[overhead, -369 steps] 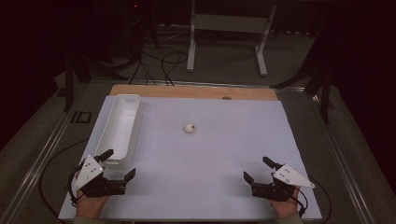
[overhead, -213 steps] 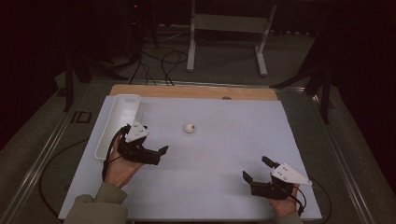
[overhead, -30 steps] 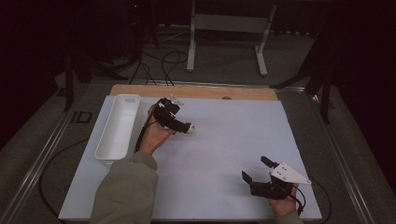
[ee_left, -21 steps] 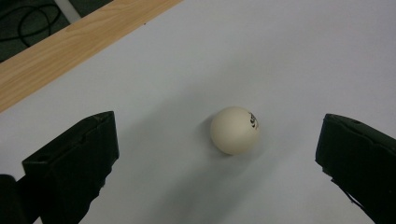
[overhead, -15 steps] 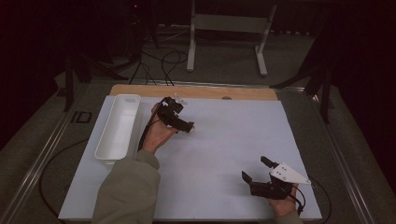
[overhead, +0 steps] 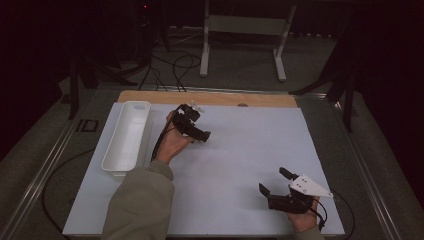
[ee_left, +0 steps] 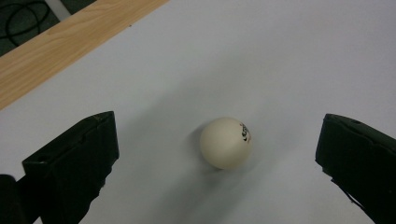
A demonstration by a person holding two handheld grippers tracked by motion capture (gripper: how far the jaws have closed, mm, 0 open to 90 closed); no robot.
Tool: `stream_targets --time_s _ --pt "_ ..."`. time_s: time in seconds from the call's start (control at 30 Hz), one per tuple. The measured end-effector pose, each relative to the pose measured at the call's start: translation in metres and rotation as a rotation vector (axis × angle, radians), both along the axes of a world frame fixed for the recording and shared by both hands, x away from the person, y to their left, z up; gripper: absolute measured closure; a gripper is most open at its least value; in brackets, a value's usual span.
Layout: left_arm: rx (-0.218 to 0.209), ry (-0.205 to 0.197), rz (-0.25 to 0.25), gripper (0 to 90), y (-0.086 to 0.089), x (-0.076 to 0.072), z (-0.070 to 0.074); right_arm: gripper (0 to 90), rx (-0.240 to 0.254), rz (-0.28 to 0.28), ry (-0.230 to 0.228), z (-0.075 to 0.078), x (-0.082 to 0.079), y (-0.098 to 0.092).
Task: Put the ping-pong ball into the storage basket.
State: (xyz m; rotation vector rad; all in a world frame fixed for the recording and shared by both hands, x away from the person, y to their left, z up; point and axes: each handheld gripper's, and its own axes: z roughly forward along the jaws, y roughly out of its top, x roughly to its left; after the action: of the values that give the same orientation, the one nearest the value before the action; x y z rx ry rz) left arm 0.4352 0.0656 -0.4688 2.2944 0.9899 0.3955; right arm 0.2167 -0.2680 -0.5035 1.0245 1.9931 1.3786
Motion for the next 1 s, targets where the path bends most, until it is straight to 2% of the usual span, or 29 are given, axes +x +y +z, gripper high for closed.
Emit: stream_targets --time_s 0.4,0.57,0.97,1.0 --pt "0.013 0.014 -0.01 0.1 -0.011 0.006 -0.001 8.3 0.004 -0.002 -0.002 0.0 0.0 -0.001" --pt "0.019 0.038 -0.005 0.1 -0.011 0.01 -0.007 8.3 0.005 -0.002 -0.002 0.001 0.0 -0.001" --pt "0.031 0.066 -0.006 0.1 -0.013 0.014 -0.015 8.3 0.005 -0.002 -0.001 0.0 0.0 -0.001" --pt "0.035 0.078 -0.006 0.2 -0.014 0.016 -0.018 8.3 0.005 -0.002 -0.001 0.001 0.0 -0.001"
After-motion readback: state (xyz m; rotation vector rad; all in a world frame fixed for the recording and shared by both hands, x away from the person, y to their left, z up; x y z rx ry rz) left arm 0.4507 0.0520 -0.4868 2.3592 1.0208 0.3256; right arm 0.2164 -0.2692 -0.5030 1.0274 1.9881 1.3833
